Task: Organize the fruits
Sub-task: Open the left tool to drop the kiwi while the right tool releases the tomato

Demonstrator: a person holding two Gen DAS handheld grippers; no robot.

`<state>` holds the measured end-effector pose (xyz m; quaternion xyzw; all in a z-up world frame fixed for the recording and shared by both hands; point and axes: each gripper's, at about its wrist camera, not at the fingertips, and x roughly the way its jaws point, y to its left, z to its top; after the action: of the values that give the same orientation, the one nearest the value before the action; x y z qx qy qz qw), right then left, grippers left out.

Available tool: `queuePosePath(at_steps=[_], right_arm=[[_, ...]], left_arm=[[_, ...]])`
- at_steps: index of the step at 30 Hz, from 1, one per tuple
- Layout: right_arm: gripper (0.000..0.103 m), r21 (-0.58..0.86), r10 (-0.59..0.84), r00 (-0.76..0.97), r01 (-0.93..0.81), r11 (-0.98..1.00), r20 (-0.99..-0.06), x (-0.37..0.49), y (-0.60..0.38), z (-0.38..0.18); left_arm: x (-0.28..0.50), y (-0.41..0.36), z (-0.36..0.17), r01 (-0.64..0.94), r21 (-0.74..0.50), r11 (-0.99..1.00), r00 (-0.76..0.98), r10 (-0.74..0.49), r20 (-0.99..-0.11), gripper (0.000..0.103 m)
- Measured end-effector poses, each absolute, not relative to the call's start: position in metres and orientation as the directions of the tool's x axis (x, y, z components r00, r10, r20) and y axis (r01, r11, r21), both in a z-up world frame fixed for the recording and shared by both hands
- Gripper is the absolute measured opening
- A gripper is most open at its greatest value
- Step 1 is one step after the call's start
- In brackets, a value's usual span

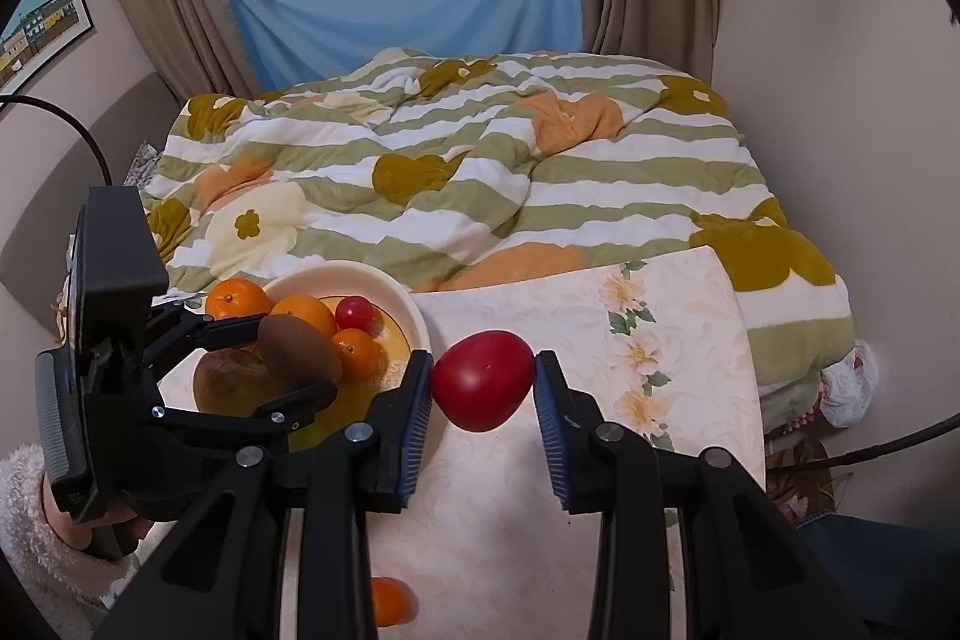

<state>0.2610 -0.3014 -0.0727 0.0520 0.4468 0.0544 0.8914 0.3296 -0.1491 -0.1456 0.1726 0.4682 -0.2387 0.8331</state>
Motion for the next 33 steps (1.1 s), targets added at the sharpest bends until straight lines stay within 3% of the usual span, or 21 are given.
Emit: queuePosePath(at_steps=[1,5,15,33], right_arm=[[0.031,0.141,0.143,0.595,-0.050,0.989,-0.791,0.261,-0.301,-0.073],[0.031,0.140,0.146,0.595,-0.057,0.989,-0.790,0.260,-0.301,-0.072],[0.031,0.145,0.182,0.598,-0.109,0.983,-0.781,0.265,-0.299,-0.066],[0.031,0.140,0.329,0.492,-0.382,0.914,-0.806,0.300,-0.257,-0.119]], left_arm=[[0.329,-0.149,-0.145,0.560,0.063,0.826,0.449,-0.238,-0.861,0.076],[0.326,-0.144,-0.136,0.545,0.058,0.836,0.478,-0.254,-0.841,0.103],[0.316,-0.107,-0.104,0.430,-0.013,0.903,0.516,-0.257,-0.817,0.103],[0.276,-0.011,-0.100,0.091,-0.060,0.994,0.552,-0.101,-0.828,0.103]])
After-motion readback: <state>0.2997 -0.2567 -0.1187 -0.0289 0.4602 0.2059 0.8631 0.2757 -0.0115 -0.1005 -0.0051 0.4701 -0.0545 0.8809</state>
